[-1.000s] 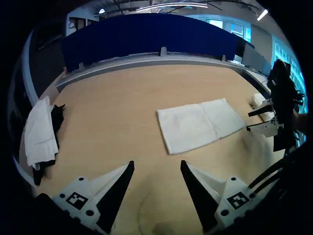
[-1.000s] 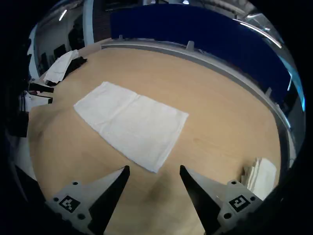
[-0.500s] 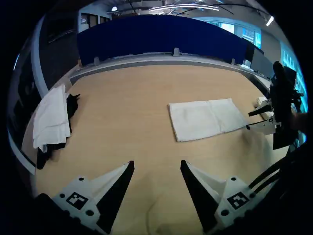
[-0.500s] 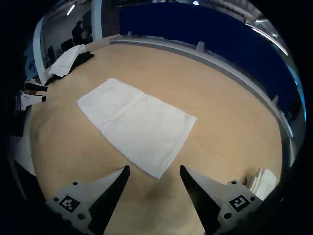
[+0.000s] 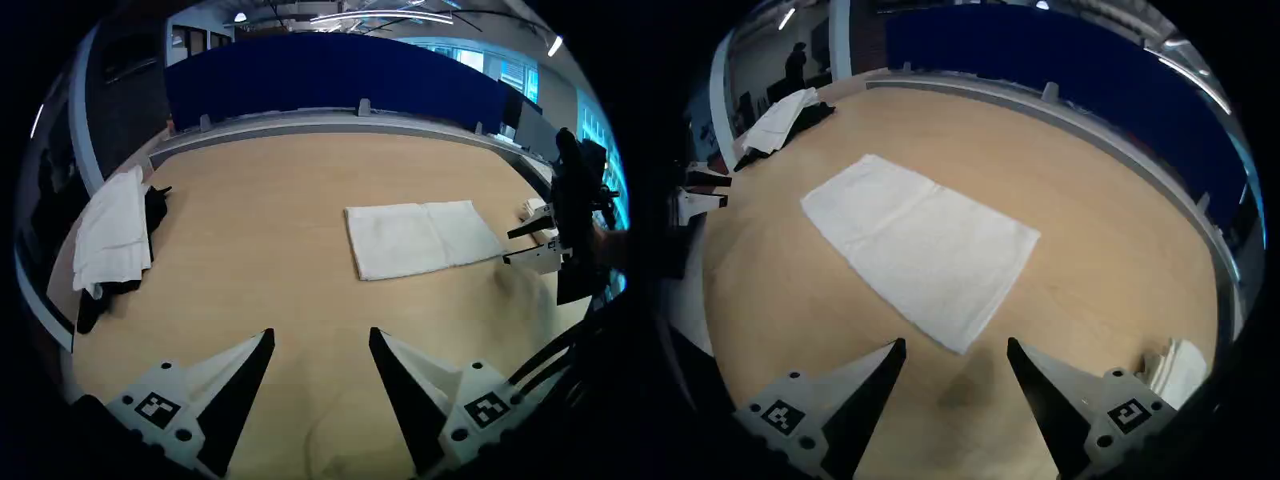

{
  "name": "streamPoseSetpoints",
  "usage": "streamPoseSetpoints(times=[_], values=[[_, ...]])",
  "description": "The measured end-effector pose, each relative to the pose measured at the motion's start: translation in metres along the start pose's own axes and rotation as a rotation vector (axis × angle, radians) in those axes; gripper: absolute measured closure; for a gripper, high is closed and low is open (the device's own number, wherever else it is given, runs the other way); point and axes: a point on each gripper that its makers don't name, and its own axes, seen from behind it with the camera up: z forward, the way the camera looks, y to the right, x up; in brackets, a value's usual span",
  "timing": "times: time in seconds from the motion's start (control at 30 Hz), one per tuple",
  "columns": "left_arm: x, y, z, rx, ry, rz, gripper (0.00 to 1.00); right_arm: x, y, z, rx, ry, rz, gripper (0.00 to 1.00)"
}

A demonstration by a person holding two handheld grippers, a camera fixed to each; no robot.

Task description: Fold towel

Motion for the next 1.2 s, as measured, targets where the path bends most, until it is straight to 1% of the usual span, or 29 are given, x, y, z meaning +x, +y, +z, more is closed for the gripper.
streamPoseSetpoints(times=[0.07, 0.2, 0.33, 0.6, 0.73, 0.8, 0.9, 0.97, 1.03, 1.07, 1.2], values=[[0.001, 0.0, -0.001, 0.001, 0.002, -0.001, 0.13, -0.001, 0.001, -0.001, -0.002, -0.001, 0.002, 0.03], [0.0, 0.001, -0.001, 0.004, 0.003, -0.003, 0.13, -0.004, 0.004, -0.001, -0.004, -0.001, 0.01, 0.08], [-0.001, 0.001, -0.002, 0.007, 0.002, -0.003, 0.13, -0.006, 0.003, 0.002, 0.013, -0.007, 0.022, 0.19], [-0.003, 0.003, -0.005, 0.01, 0.002, -0.008, 0.13, -0.003, 0.002, 0.008, 0.039, -0.018, 0.025, 0.37], [-0.004, 0.002, -0.006, 0.013, 0.003, -0.01, 0.13, -0.004, 0.001, 0.013, 0.051, -0.028, 0.021, 0.5], [-0.005, 0.001, -0.007, 0.015, 0.002, -0.012, 0.13, -0.006, 0.001, 0.014, 0.057, -0.036, 0.02, 0.59], [-0.006, 0.0, -0.007, 0.017, 0.001, -0.016, 0.12, -0.008, 0.001, 0.015, 0.062, -0.045, 0.02, 0.7], [-0.007, 0.0, -0.007, 0.018, 0.001, -0.017, 0.12, -0.009, 0.0, 0.016, 0.064, -0.048, 0.018, 0.81], [-0.008, -0.001, -0.007, 0.019, 0.001, -0.017, 0.13, -0.01, 0.0, 0.017, 0.063, -0.049, 0.014, 0.89], [-0.009, -0.001, -0.007, 0.019, 0.0, -0.016, 0.13, -0.01, 0.0, 0.017, 0.063, -0.05, 0.012, 0.92], [-0.009, -0.002, -0.006, 0.019, -0.001, -0.016, 0.13, -0.008, 0.0, 0.018, 0.059, -0.046, 0.002, 0.95]])
